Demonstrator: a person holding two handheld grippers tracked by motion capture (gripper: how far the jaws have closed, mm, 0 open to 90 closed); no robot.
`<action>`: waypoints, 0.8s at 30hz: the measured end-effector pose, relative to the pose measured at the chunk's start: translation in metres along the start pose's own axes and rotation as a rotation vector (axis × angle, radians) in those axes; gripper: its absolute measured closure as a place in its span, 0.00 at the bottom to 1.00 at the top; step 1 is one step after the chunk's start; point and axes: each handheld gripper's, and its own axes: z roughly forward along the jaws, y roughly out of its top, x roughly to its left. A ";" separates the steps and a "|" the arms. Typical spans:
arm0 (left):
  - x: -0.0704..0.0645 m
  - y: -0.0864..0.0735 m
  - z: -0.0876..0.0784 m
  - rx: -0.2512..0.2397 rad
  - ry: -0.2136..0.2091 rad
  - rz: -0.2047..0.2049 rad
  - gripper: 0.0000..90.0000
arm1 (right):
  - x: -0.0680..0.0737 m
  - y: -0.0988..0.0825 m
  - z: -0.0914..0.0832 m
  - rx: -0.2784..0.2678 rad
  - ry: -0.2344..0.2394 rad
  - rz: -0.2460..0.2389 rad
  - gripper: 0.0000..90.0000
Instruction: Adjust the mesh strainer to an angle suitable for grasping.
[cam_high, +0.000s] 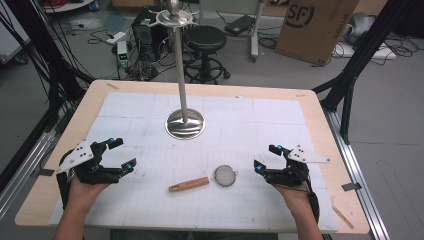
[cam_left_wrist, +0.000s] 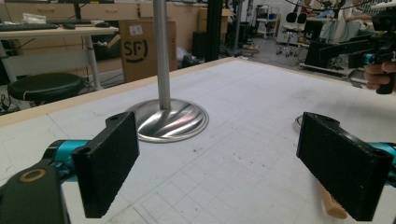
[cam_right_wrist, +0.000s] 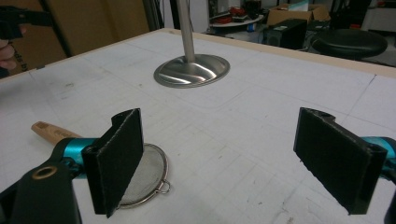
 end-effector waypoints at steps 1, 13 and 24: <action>0.000 0.000 0.000 -0.001 0.004 -0.002 0.15 | 0.001 0.000 0.000 0.003 0.003 0.003 0.17; 0.003 0.005 -0.005 -0.019 0.014 -0.002 0.15 | 0.010 0.004 0.012 0.040 0.046 -0.036 0.17; 0.002 0.005 -0.005 -0.022 0.013 0.003 0.15 | 0.026 0.015 0.034 0.094 0.114 -0.084 0.17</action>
